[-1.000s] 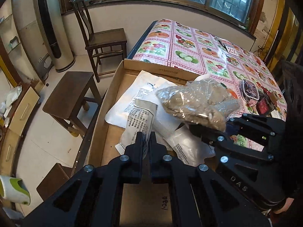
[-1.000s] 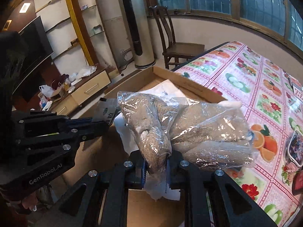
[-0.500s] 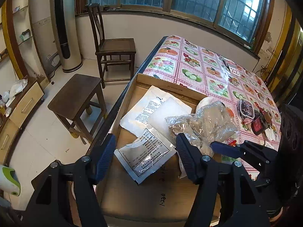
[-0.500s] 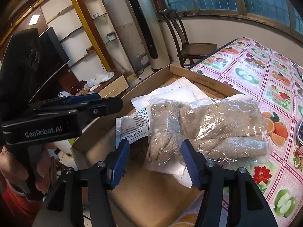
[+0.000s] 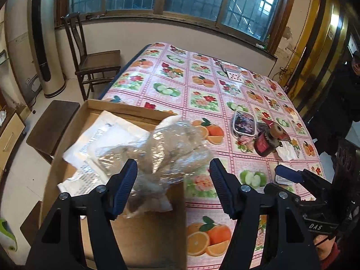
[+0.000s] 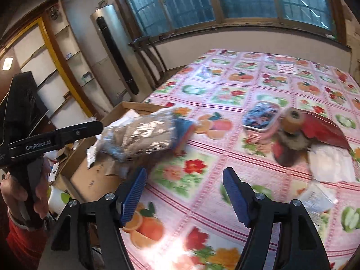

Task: Organize soft objects
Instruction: 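Move both open tools back toward the table, then move the left tool to the bagged black packet while the right tool reaches a sachet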

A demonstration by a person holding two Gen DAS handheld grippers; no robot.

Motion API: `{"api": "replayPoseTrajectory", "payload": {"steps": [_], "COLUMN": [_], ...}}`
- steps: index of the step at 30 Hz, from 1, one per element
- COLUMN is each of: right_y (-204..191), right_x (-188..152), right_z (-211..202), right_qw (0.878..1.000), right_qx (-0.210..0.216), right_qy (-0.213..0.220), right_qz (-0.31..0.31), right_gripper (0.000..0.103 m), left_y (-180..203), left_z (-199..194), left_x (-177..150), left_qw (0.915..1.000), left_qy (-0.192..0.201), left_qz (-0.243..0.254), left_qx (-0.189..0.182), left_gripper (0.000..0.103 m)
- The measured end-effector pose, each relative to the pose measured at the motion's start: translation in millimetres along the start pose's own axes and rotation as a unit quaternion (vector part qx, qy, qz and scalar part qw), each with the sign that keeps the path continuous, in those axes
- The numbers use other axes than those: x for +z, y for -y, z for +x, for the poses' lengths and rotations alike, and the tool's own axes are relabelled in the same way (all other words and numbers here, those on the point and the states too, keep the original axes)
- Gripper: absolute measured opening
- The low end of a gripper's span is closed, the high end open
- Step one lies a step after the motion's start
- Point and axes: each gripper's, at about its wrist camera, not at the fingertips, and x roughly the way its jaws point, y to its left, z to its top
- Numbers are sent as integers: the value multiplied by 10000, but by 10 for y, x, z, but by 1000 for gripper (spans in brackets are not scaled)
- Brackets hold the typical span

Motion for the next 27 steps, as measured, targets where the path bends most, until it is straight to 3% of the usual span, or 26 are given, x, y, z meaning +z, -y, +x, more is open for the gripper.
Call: {"api": "replayPoseTrajectory", "payload": {"steps": [7,11,15,19,25,27], "right_y": [817,1110,1285,1320,1295,1283], "right_x": [-158,-261,-317,-331,-314,-324], "right_z": [-394,-496,-502,-487,-396,-361], "right_qw": [9952,9926,9905,9906,9898,9895], "right_qx": [-713,-638,-467,-309,-56,9], "right_qy": [1,87,79,112,95,71], "right_qz": [676,1028,1292,1325,1423,1444], "right_gripper": [73,73,73,73,73,73], "left_y": [640,930,1119,979,583,465], "left_z": [375,630,858,1019,1192,1229], "left_x": [30,-133,-345,-339,-161,-80], "left_qw": [9987,9958,9930,9936,9944,9954], "left_qy": [-331,-687,-961,-1019,-984,-875], "left_qz": [226,325,584,482,-34,-219], "left_qx": [-323,-512,-355,76,380,314], "left_gripper": [66,66,66,66,66,66]}}
